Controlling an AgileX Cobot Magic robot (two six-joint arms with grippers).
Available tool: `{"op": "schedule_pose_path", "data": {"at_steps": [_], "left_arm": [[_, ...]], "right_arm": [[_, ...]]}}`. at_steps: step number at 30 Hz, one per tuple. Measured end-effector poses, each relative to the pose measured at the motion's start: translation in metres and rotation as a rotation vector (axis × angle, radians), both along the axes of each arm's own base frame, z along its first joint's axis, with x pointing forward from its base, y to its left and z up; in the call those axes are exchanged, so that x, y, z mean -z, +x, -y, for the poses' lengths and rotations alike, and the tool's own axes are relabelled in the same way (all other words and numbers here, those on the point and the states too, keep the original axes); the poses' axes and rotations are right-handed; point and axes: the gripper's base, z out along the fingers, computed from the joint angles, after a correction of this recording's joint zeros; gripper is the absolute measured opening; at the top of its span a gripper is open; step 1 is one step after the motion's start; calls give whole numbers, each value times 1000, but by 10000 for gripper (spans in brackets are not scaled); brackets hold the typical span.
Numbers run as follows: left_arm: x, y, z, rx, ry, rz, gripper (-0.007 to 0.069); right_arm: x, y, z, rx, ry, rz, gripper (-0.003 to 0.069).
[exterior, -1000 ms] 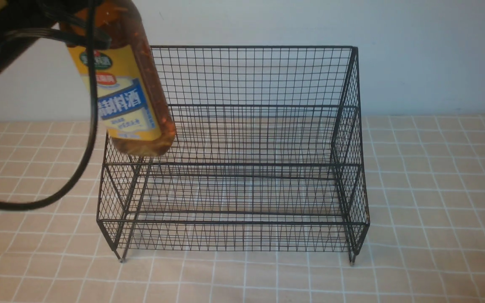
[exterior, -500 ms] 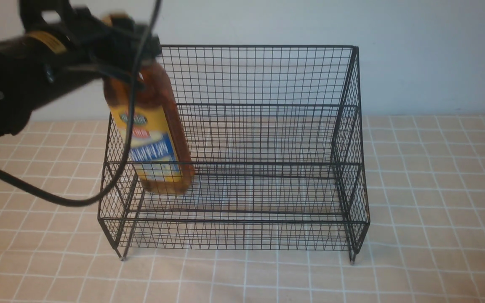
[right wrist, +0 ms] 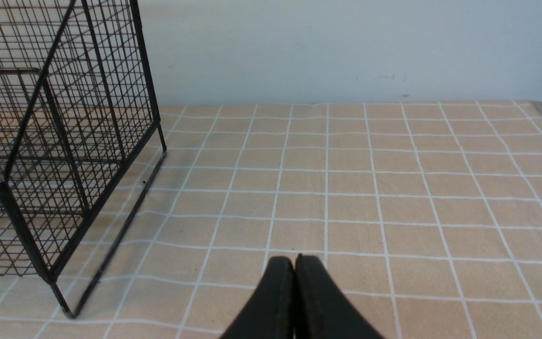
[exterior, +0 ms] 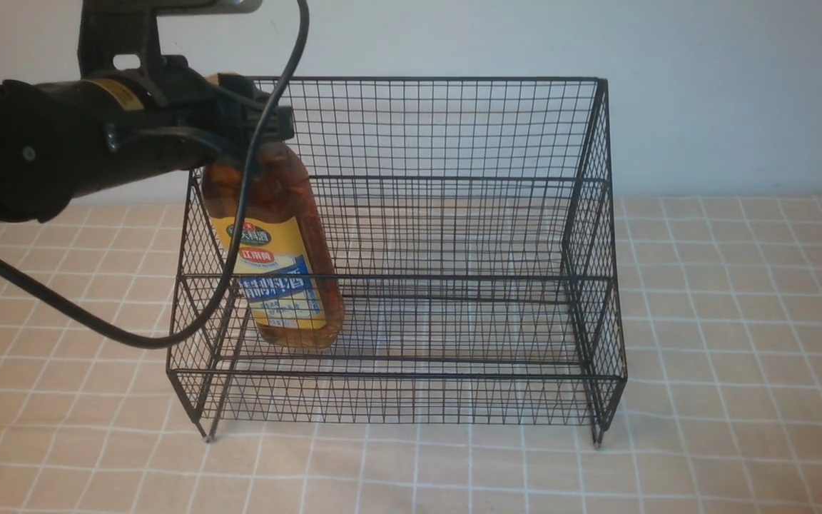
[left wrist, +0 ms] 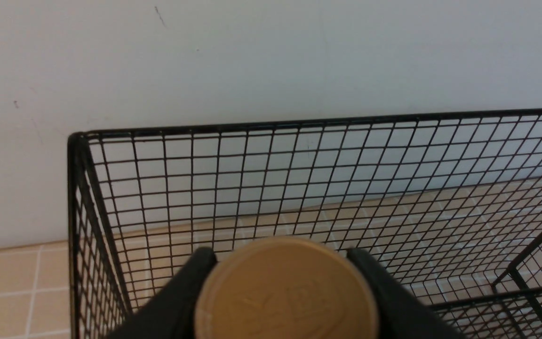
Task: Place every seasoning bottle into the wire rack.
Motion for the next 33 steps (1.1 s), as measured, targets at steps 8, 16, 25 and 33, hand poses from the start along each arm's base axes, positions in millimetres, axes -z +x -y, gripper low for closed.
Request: {"op": "schedule_pose_path", "data": {"at_steps": [8, 16, 25, 33], "left_arm": [[2, -1, 0, 11, 22, -14, 536], [-30, -26, -7, 32, 37, 63, 605], [-67, -96, -21, 75, -11, -47, 336], [-63, -165, -38, 96, 34, -262, 3]], "right_arm": [[0, 0, 0, 3, 14, 0, -15], [0, 0, 0, 3, 14, 0, -15], [0, 0, 0, 3, 14, 0, -15], [0, 0, 0, 3, 14, 0, -15]]}}
